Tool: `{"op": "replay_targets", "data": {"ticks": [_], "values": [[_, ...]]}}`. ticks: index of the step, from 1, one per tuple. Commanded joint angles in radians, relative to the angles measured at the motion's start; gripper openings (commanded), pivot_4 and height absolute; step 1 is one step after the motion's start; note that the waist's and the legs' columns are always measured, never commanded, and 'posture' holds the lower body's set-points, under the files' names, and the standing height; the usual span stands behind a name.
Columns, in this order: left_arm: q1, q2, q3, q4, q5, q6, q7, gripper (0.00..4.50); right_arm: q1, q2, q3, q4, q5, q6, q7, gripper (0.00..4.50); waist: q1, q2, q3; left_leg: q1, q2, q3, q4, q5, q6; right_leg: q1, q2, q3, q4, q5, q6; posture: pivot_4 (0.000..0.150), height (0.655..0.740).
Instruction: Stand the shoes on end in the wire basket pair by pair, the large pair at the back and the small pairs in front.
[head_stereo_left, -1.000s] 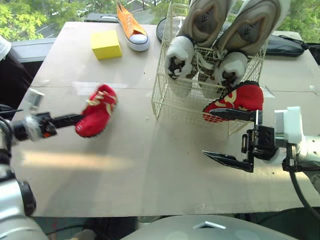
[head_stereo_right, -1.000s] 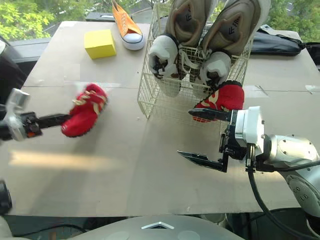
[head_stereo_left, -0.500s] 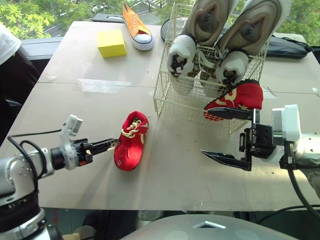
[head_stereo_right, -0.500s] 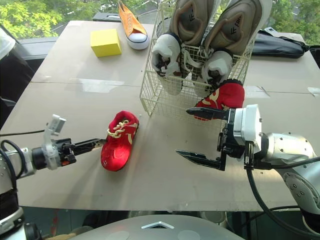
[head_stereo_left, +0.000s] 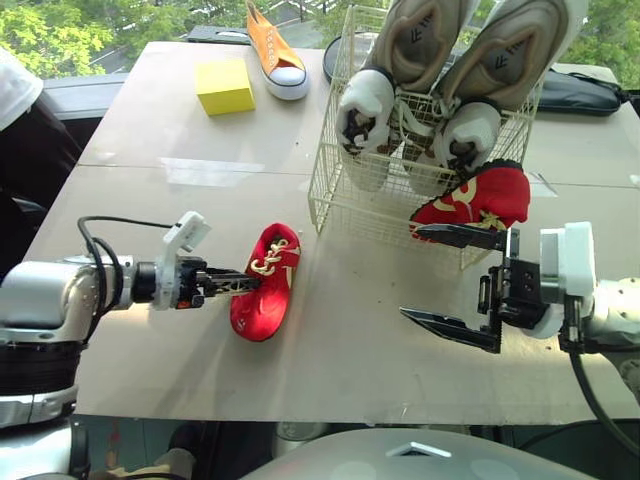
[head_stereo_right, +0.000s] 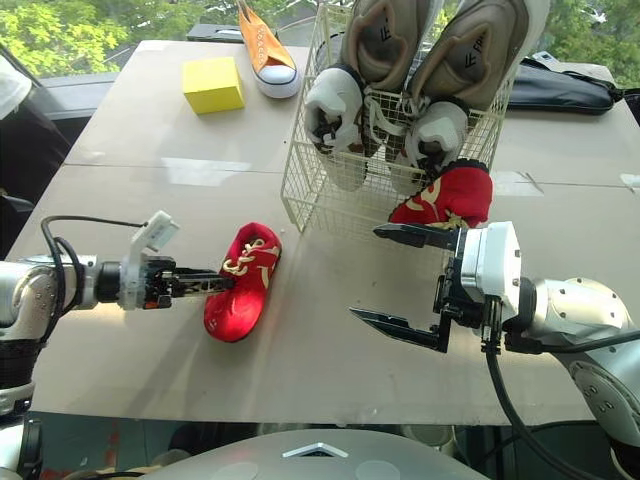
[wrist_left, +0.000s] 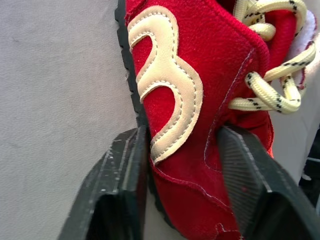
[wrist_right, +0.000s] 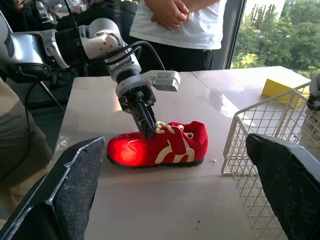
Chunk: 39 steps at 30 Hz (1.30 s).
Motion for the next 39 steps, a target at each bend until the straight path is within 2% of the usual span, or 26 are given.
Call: {"op": "replay_targets", "data": {"ticks": [1,3,5,8,9,11,13,15,18,22,25,28,34,39], "values": [[0.038,-0.054,0.064,-0.055,-0.075,-0.045,-0.005,0.56,0.006,-0.017,-0.043,-0.038,0.011,0.0,-0.011,4.5,0.006,0.001,0.0,0.0,0.0,0.0,0.0,0.0,0.0,0.0,0.0,0.0,0.0,-0.001,0.002,0.15,0.74],[0.071,-0.097,0.217,-0.162,-0.168,-0.014,0.034,0.01,0.02,-0.014,-0.058,-0.029,0.014,-0.005,-0.013,4.5,0.007,-0.001,0.001,-0.001,0.0,0.0,0.0,0.0,0.0,0.0,-0.001,-0.001,0.0,-0.002,0.003,0.15,0.74],[0.106,-0.126,0.322,-0.26,-0.235,-0.005,0.068,0.01,0.03,-0.01,-0.072,-0.017,0.013,-0.011,-0.011,4.5,0.003,-0.008,0.002,-0.003,0.0,-0.001,0.0,0.001,-0.002,-0.001,-0.001,-0.002,0.0,-0.001,0.002,0.15,0.74],[-0.02,-0.188,0.485,-0.361,-0.455,0.074,0.25,0.01,0.062,0.003,-0.127,-0.004,0.024,-0.017,-0.027,4.5,0.007,-0.006,0.003,-0.003,0.001,-0.002,0.0,0.002,-0.004,-0.001,-0.001,-0.003,0.0,0.0,0.0,0.15,0.74],[-0.073,-0.199,0.511,-0.381,-0.517,0.087,0.315,0.01,0.078,0.004,-0.146,-0.003,0.018,-0.021,-0.026,4.5,0.012,-0.006,0.004,-0.003,0.001,-0.003,0.0,0.003,-0.005,0.0,-0.001,-0.004,-0.001,0.0,0.0,0.15,0.74],[-0.166,-0.221,0.484,-0.425,-0.56,0.05,0.392,0.01,0.115,-0.001,-0.182,-0.001,0.009,-0.026,-0.012,4.5,0.023,-0.008,0.003,-0.004,0.0,-0.006,0.002,0.003,-0.005,0.001,-0.001,-0.007,0.0,0.0,0.001,0.15,0.74],[-0.253,-0.275,0.397,-0.473,-0.46,-0.087,0.458,0.01,0.151,0.0,-0.215,-0.001,-0.003,-0.038,-0.003,4.5,0.023,-0.005,0.002,0.0,-0.001,-0.006,0.003,0.003,-0.005,0.007,0.0,-0.007,-0.001,-0.001,0.003,0.15,0.74],[-0.297,-0.317,0.324,-0.492,-0.39,-0.201,0.46,0.01,0.178,0.002,-0.237,-0.004,-0.009,-0.045,0.001,4.5,0.021,-0.003,0.002,0.004,-0.002,-0.004,0.002,0.002,-0.004,0.01,-0.001,-0.005,-0.001,-0.001,0.003,0.15,0.74],[-0.297,-0.336,0.076,-0.429,-0.012,-0.619,0.402,0.01,0.211,0.013,-0.258,-0.023,-0.014,-0.054,-0.014,4.5,0.014,-0.002,0.002,0.004,-0.002,-0.004,0.002,0.002,-0.004,0.011,0.004,-0.004,-0.001,-0.001,0.002,0.15,0.74],[-0.37,-0.442,-0.087,-0.127,0.339,-1.165,0.438,0.01,0.253,0.027,-0.268,-0.063,-0.023,-0.059,-0.04,4.5,0.014,-0.002,0.002,0.004,-0.001,-0.003,0.002,0.001,-0.002,0.011,0.006,-0.002,-0.001,0.0,-0.001,0.15,0.74],[-0.399,-0.484,-0.121,0.075,0.44,-1.452,0.43,0.01,0.297,0.036,-0.29,-0.105,-0.025,-0.058,-0.065,4.5,0.012,-0.002,0.002,0.004,-0.001,-0.002,0.002,0.0,0.001,0.01,0.007,-0.002,-0.002,0.0,0.0,0.15,0.74],[-0.399,-0.509,-0.153,0.236,0.472,-1.683,0.383,0.01,0.34,0.05,-0.303,-0.14,-0.032,-0.062,-0.09,4.5,0.012,-0.002,0.001,0.003,-0.001,-0.002,0.002,-0.001,0.003,0.01,0.005,-0.002,-0.002,0.001,0.0,0.15,0.74],[-0.395,-0.546,-0.186,0.467,0.53,-1.964,0.379,0.01,0.387,0.07,-0.316,-0.167,-0.056,-0.078,-0.118,4.5,0.018,-0.003,0.0,0.003,-0.001,-0.002,0.003,-0.002,0.004,0.01,0.005,-0.003,-0.003,0.001,0.0,0.15,0.74],[-0.389,-0.585,-0.224,0.649,0.596,-2.125,0.413,0.01,0.403,0.072,-0.322,-0.174,-0.064,-0.091,-0.13,4.5,0.018,-0.003,0.0,0.004,-0.001,-0.002,0.003,-0.002,0.005,0.011,0.005,-0.005,-0.002,-0.001,0.004,0.15,0.74]]}}
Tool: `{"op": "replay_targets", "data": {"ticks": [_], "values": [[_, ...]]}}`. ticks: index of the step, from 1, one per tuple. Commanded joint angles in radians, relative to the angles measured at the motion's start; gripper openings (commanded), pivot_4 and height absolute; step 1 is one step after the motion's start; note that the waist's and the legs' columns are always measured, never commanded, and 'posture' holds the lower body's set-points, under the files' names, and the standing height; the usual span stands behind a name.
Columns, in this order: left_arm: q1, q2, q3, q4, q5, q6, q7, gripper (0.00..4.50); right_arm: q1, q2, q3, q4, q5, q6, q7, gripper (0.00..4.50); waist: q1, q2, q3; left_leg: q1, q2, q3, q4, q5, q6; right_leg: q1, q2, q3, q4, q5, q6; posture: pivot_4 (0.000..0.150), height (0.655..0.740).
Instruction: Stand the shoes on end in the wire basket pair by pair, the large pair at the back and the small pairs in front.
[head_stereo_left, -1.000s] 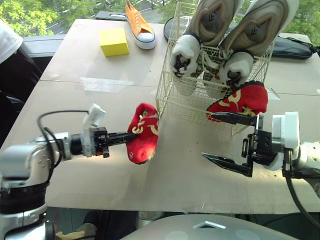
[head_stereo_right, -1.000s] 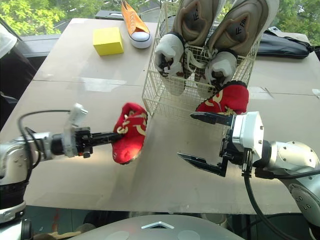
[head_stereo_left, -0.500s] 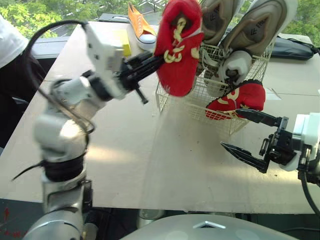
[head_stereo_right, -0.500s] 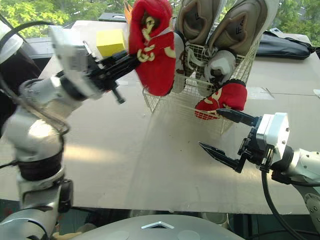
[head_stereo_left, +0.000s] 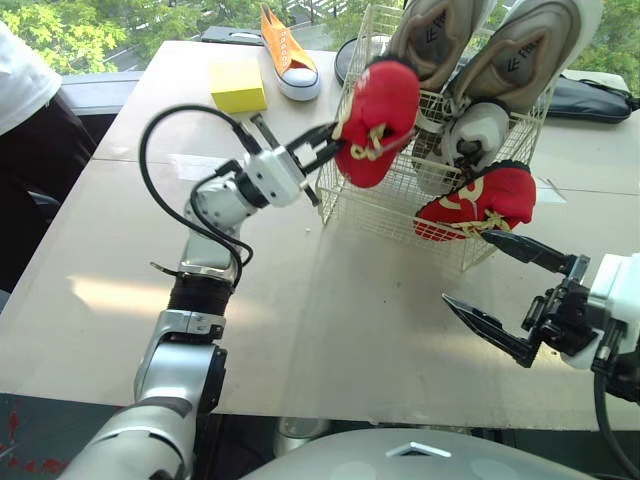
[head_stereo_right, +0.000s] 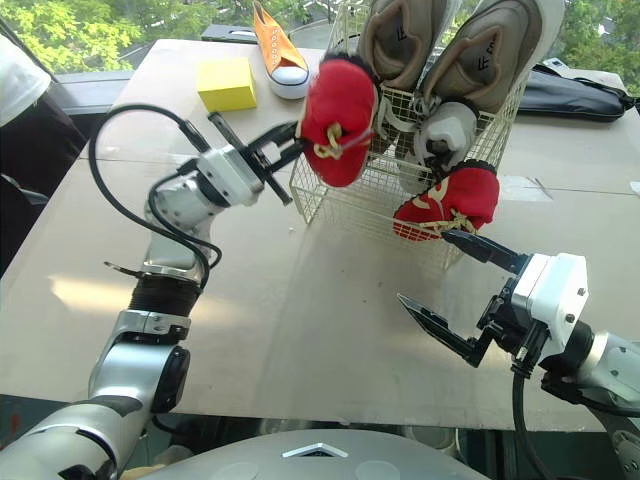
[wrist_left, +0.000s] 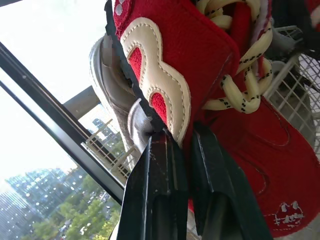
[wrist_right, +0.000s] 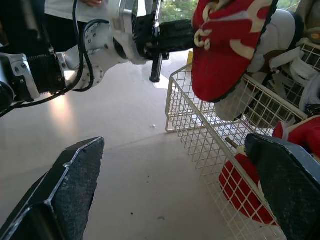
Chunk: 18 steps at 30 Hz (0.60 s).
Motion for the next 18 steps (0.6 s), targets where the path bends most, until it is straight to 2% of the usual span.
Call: {"op": "replay_targets", "data": {"ticks": [1,5,7,8,10,13,15,16,18], "values": [[0.003,-0.014,-0.035,0.126,0.072,-0.095,0.025,0.01,0.011,0.001,-0.025,-0.042,0.003,-0.034,-0.011,4.5,0.001,0.0,-0.001,0.0,0.0,0.0,0.0,0.0,0.0,0.0,0.0,0.0,0.0,0.0,0.0,0.15,0.74],[0.029,0.007,-0.046,0.177,0.04,-0.071,-0.008,0.01,0.034,-0.005,-0.039,-0.042,0.008,-0.045,-0.011,4.5,0.001,0.0,-0.003,0.002,0.0,-0.001,0.0,0.0,0.0,0.002,0.0,-0.001,0.0,0.0,0.001,0.15,0.74],[0.058,0.027,-0.049,0.158,-0.019,-0.02,-0.06,1.01,0.043,-0.005,-0.051,-0.042,0.011,-0.043,-0.009,4.5,-0.002,0.0,-0.005,0.002,0.0,-0.001,0.0,0.0,0.0,0.002,-0.001,-0.002,0.0,0.0,0.001,0.15,0.74],[0.077,0.042,-0.048,0.14,-0.039,0.004,-0.077,1.23,0.045,-0.006,-0.055,-0.037,0.008,-0.041,-0.006,4.5,-0.004,0.001,-0.007,0.002,0.001,-0.001,0.0,0.0,0.0,0.003,-0.002,-0.001,0.0,0.0,0.001,0.15,0.74],[0.123,0.067,-0.035,0.075,-0.099,0.096,-0.101,2.32,0.054,-0.008,-0.067,-0.023,0.006,-0.043,0.009,4.5,-0.012,0.007,-0.012,0.004,0.002,-0.001,0.0,0.0,0.0,0.003,-0.003,-0.001,0.0,0.0,0.001,0.15,0.74],[0.227,0.123,-0.018,-0.124,-0.228,0.31,-0.142,3.46,0.077,-0.015,-0.102,0.001,0.002,-0.049,0.05,4.5,-0.019,0.01,-0.013,0.007,0.002,0.0,-0.001,0.0,0.0,0.005,-0.003,0.001,0.0,-0.001,0.001,0.15,0.74],[0.313,0.174,-0.006,-0.302,-0.328,0.486,-0.155,4.41,0.111,-0.022,-0.141,0.017,0.012,-0.053,0.098,4.5,-0.02,0.011,-0.011,0.01,0.004,0.001,-0.001,-0.001,0.0,0.006,-0.002,0.002,0.0,-0.001,0.001,0.15,0.74],[0.358,0.209,0.008,-0.413,-0.41,0.62,-0.14,4.47,0.135,-0.026,-0.168,0.031,0.015,-0.056,0.132,4.5,-0.022,0.011,-0.01,0.009,0.004,0.001,-0.001,-0.001,0.0,0.006,-0.002,0.001,0.0,-0.001,0.001,0.15,0.74],[0.437,0.275,0.036,-0.582,-0.494,0.79,-0.129,4.47,0.173,-0.032,-0.208,0.061,0.007,-0.063,0.188,4.5,-0.02,0.007,-0.006,0.007,0.004,0.0,-0.001,-0.001,0.0,0.004,-0.003,0.001,0.0,-0.001,0.001,0.15,0.74]]}}
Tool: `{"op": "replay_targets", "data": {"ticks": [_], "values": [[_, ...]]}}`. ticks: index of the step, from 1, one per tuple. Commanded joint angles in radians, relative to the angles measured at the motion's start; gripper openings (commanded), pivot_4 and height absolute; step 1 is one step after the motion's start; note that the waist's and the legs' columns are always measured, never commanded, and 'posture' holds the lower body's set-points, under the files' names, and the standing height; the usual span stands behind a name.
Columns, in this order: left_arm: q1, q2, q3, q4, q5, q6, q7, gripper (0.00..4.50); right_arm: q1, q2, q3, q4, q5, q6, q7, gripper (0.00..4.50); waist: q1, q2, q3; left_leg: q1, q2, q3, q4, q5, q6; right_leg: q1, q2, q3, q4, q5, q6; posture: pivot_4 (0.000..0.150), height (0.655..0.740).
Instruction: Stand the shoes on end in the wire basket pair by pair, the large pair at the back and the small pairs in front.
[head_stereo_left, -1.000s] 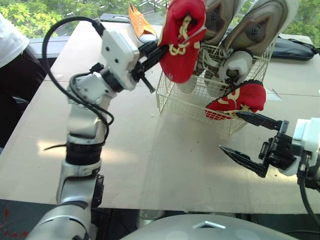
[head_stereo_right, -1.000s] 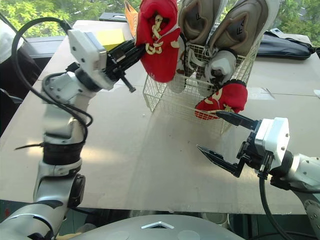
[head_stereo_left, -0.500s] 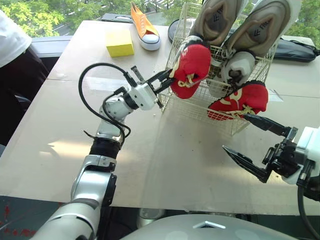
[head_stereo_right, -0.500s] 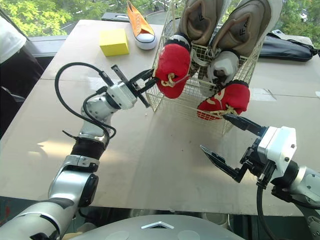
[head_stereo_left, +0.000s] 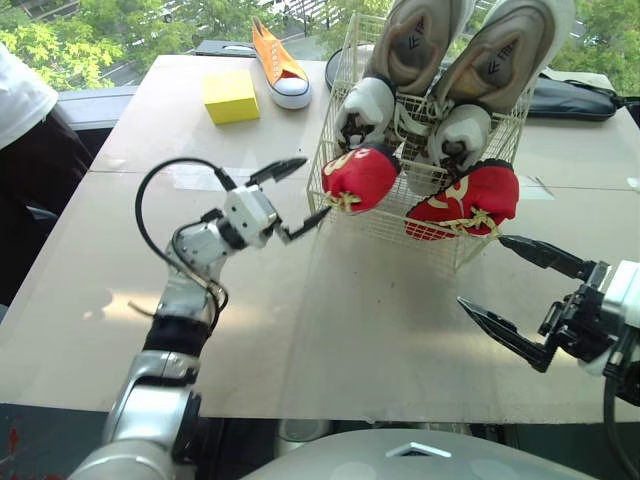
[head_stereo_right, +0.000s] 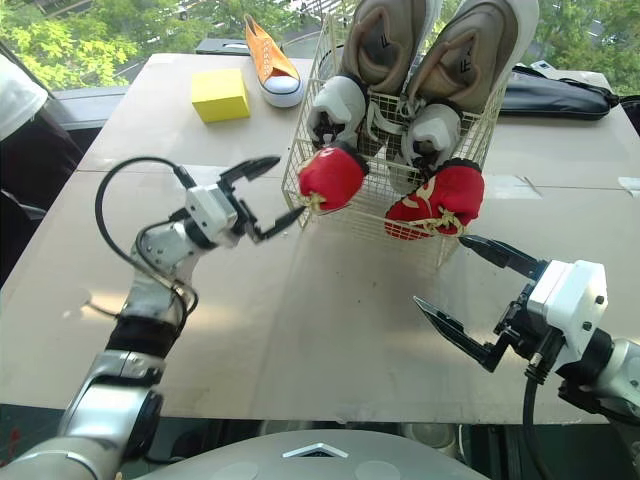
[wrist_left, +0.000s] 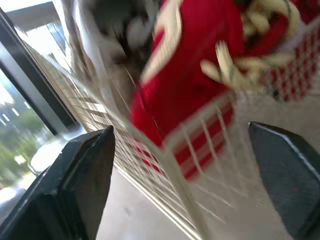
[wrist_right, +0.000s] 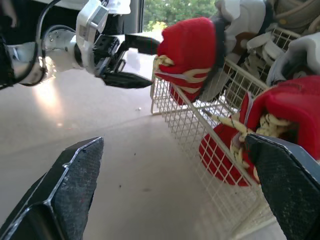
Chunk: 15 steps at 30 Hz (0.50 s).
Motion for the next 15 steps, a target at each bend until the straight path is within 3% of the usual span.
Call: {"op": "replay_targets", "data": {"ticks": [1,4,7,10,15], "values": [[0.104,0.126,0.067,-0.352,-0.221,0.343,0.02,4.47,0.055,-0.016,-0.098,0.041,0.004,-0.037,0.113,4.5,0.005,-0.003,0.003,-0.002,0.001,0.0,0.0,0.0,0.0,-0.001,0.0,0.0,0.0,0.0,0.0,0.15,0.74],[0.265,0.254,0.164,-0.551,-0.377,0.572,0.048,4.47,0.08,-0.018,-0.139,0.124,-0.009,-0.054,0.187,4.5,0.004,-0.001,0.006,-0.005,0.001,-0.002,0.0,0.0,-0.001,-0.003,0.0,-0.002,-0.003,0.0,0.0,0.15,0.74],[0.383,0.324,0.26,-0.637,-0.457,0.697,0.051,4.47,0.105,-0.011,-0.167,0.198,-0.045,-0.084,0.248,4.5,0.007,0.005,0.009,-0.007,0.001,-0.002,-0.001,-0.001,0.0,-0.004,-0.001,-0.002,-0.005,0.0,0.0,0.15,0.74],[0.494,0.359,0.365,-0.688,-0.521,0.788,0.035,4.47,0.133,-0.003,-0.19,0.276,-0.108,-0.138,0.311,4.5,0.009,0.007,0.01,-0.008,0.001,-0.002,-0.001,-0.001,-0.002,-0.005,0.0,-0.003,-0.005,0.0,0.0,0.15,0.74],[0.626,0.365,0.489,-0.724,-0.521,0.841,-0.012,4.47,0.157,0.006,-0.223,0.373,-0.158,-0.208,0.389,4.5,0.008,0.007,0.01,-0.009,0.001,-0.002,-0.002,-0.003,-0.005,-0.008,0.0,-0.002,-0.005,-0.001,0.0,0.15,0.74]]}}
